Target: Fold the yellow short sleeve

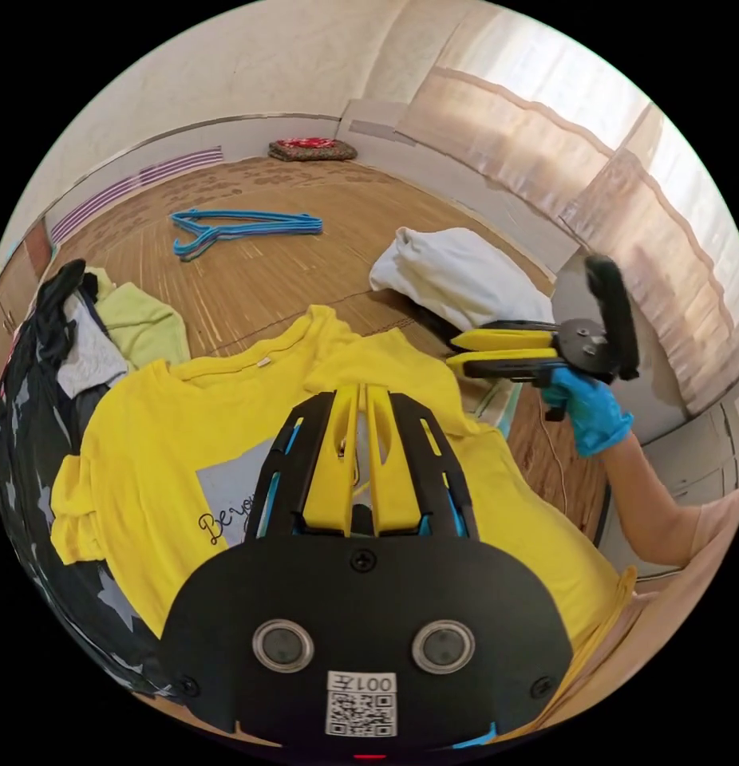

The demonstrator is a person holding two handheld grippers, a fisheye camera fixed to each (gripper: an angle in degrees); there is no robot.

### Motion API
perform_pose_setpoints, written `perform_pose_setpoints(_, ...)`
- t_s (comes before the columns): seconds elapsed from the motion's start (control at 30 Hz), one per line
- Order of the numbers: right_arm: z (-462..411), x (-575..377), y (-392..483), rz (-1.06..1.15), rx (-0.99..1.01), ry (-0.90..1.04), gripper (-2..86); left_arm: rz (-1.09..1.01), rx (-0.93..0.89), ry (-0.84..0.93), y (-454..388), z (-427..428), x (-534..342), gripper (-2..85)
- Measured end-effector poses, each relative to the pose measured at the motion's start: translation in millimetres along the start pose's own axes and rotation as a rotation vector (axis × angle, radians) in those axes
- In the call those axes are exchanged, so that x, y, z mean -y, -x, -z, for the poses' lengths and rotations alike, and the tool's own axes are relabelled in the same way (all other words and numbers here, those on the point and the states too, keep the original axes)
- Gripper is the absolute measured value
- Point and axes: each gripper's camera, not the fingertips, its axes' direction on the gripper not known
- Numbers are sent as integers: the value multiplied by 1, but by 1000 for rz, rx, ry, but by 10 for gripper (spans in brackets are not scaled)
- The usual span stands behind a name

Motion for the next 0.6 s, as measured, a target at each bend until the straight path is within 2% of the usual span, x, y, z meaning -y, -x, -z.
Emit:
perform_pose_setpoints(0.13, -26, 19, 12, -36, -28, 59, 74, -50, -5, 21, -14, -1, -6, -8)
perform_pose_setpoints(0.33, -15, 20, 28, -21, -55, -41, 30, -80, 12, 48, -20, 4, -24, -8)
perform_pose_setpoints(0.47, 40, 14, 61, 130, -35, -262, 20, -32, -14, 5, -13, 25, -42, -5)
perform_pose_setpoints(0.6, 67, 12, 107, 375, 128, -299, 16, 48, -24, -50, 0, 50, -67, -3)
